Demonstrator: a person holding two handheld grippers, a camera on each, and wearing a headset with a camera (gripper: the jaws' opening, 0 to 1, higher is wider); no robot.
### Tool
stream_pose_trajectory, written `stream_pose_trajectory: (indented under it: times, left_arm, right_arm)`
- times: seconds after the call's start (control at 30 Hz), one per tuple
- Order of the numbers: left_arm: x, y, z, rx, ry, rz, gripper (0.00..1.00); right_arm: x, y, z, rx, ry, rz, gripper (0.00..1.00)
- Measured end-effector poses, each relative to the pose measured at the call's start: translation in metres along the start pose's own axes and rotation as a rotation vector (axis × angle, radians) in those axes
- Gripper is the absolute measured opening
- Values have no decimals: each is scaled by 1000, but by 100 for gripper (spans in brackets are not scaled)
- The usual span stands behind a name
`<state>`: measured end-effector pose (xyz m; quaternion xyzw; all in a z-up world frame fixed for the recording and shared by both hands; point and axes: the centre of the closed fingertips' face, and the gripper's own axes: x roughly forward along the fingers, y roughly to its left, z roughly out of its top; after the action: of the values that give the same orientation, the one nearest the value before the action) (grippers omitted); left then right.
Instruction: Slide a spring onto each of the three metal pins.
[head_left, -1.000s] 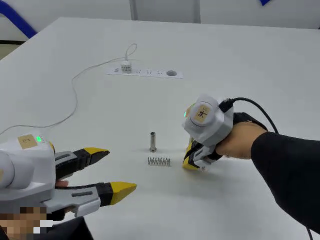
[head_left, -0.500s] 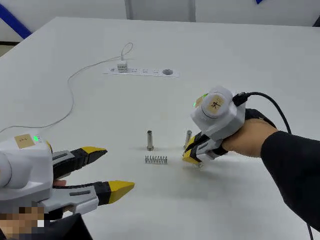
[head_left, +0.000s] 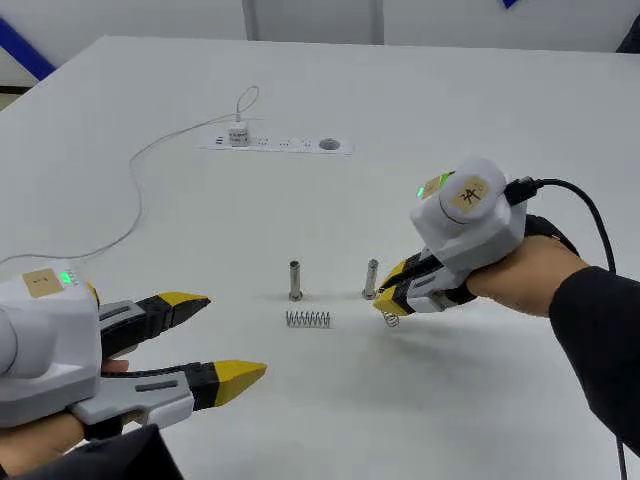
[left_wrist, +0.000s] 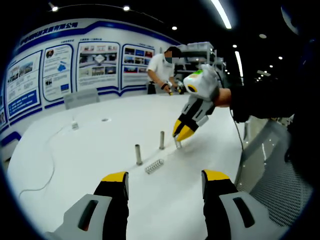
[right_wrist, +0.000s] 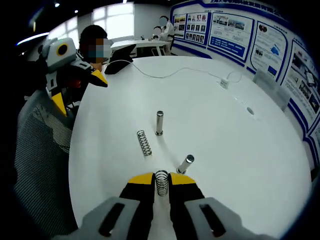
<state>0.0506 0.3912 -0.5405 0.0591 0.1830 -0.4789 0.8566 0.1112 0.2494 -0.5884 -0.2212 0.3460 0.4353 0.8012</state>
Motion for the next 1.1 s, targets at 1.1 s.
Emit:
stream_pose_trajectory:
  times: [1.1]
  left_arm:
    - [0, 1, -1, -4, 8, 1, 60]
  right_arm:
    - [-23, -37, 57, 154, -311, -119, 12]
